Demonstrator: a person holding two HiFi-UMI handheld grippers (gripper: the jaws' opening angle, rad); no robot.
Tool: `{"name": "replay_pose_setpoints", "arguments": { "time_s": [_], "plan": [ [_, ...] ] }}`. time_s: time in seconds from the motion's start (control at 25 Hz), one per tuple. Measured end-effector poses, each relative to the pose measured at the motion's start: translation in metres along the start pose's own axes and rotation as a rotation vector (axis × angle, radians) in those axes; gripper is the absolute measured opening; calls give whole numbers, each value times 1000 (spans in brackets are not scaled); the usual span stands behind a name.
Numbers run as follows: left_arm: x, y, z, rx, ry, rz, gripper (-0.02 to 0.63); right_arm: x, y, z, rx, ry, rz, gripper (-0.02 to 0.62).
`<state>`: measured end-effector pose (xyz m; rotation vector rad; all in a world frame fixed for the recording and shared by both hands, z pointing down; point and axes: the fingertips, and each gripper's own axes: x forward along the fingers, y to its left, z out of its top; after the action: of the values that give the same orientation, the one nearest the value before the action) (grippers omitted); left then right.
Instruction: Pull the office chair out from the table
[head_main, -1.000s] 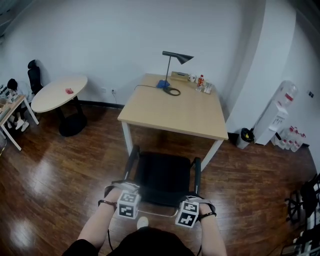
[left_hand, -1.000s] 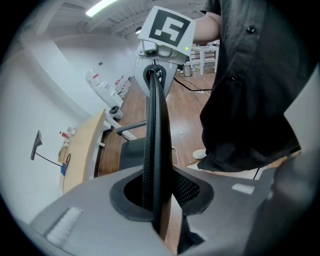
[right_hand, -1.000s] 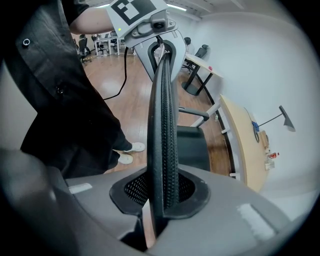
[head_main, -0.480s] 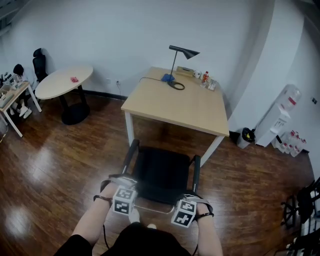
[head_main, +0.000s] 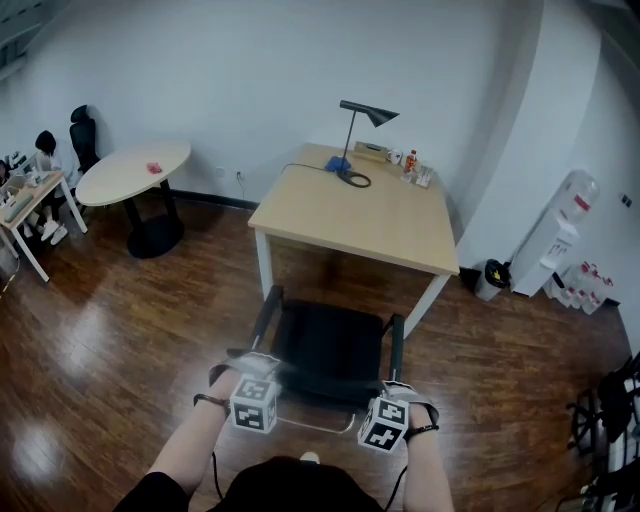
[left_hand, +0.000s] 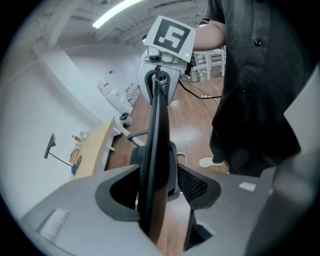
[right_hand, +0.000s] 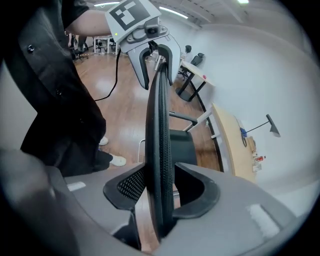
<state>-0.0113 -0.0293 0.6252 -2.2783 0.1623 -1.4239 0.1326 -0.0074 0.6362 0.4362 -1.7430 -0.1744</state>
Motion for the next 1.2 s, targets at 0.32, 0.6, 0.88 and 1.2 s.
{"name": "replay_pose_setpoints", "arguments": {
  "time_s": [0.32,0.6,0.88,1.2],
  "plan": [
    [-67,20,29,-179,-241,272,212,-57,-3,14,102,-25,-283,126],
    [-131,6,7,-521,-417,508,32,-96,23,64,423,-338,-483,35],
    [-159,-48,-17,-600,-477,539,2,-110,80,97,527,-387,-549,19],
    [-202,-78,-20,-702,-626,591,2,-136,126,107,707,-512,-598,13]
  ]
}}
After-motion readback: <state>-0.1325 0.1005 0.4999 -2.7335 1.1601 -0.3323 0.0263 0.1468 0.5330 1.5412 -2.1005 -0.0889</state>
